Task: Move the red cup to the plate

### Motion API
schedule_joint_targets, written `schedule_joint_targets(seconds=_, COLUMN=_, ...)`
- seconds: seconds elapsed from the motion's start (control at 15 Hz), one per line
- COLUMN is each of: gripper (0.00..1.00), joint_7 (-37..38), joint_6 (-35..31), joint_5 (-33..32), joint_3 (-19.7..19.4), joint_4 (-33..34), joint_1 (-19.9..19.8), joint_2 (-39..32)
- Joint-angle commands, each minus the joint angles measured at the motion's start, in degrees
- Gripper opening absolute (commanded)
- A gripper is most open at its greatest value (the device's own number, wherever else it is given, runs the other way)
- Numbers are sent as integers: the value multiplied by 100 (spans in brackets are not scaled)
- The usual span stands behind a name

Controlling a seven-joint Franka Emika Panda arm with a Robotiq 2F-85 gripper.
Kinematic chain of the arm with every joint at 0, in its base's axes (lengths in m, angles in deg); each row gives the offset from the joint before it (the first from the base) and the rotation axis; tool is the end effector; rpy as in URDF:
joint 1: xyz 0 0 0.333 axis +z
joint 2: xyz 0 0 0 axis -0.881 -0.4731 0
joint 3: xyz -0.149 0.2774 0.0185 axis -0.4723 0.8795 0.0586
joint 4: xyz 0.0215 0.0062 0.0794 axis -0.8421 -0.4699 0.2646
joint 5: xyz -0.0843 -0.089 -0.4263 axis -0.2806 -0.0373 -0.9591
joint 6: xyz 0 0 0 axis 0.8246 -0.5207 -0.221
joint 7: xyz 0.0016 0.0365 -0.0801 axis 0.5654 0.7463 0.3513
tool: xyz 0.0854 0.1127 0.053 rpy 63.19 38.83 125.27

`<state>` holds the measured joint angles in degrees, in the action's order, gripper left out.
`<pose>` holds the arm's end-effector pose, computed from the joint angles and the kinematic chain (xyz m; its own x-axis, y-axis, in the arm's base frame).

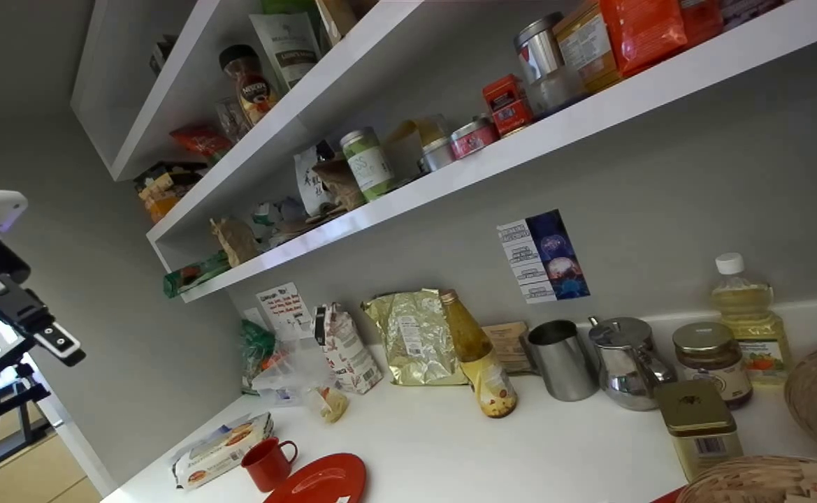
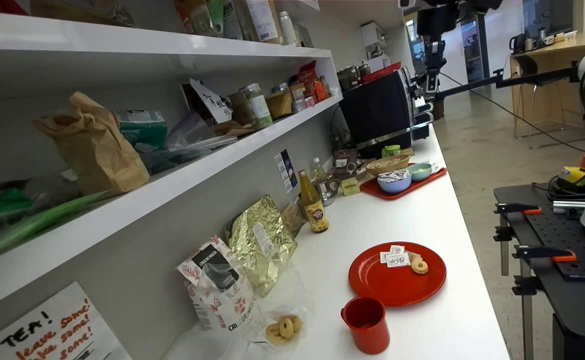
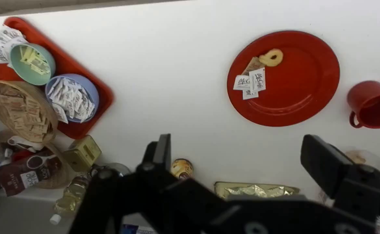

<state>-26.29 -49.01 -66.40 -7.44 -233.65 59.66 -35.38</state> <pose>0.3659 0.0234 0.5112 0.9715 -0.0289 0.2352 -0.0764 -0.9777 0.1957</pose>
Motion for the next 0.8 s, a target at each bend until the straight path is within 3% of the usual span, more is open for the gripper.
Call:
schedule_joint_targets(seconds=0.0, gripper=100, joint_7=544, joint_6=-655, joint_5=265, joint_3=301, joint_4=250, joint_1=175, joint_2=-796)
schedule_joint_targets(seconds=0.4, gripper=100, joint_7=1324, joint_6=-1598, joint_5=983, joint_3=670, joint_4=553, joint_1=443, joint_2=-2221)
schedule_joint_targets(seconds=0.73, gripper=100, joint_7=2174, joint_6=-1905, joint_5=1005, joint_3=835, joint_4=1145, joint_1=424, joint_2=-3519)
